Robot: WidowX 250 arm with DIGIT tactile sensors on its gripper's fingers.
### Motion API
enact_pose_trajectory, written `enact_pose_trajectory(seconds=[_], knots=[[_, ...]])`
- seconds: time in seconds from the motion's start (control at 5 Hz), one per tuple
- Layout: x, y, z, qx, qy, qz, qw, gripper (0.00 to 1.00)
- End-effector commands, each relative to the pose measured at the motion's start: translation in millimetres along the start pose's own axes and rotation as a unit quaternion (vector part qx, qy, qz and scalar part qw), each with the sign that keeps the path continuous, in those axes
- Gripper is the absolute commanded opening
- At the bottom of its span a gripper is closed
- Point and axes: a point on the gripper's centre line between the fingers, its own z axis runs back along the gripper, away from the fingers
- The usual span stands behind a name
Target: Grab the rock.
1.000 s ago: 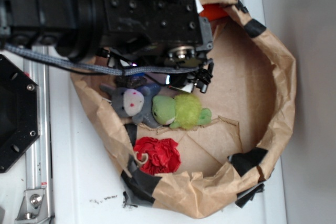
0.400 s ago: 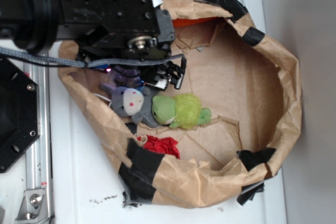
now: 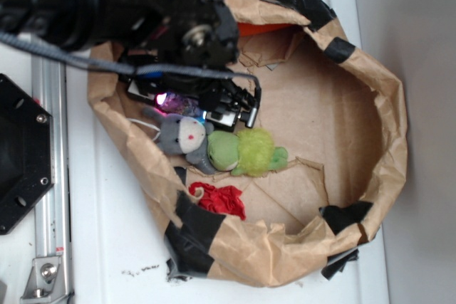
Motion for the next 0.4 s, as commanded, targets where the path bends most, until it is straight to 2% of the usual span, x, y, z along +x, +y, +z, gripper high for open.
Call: enact_pose_trajectory(seconds=[0.0,0.2], knots=[[-4.5,12.2,3.3,0.013,-0.033,0.013,0.999,0.00],[-5.7,11.6,3.5,0.024,-0.045,0.004,0.999,0.00]])
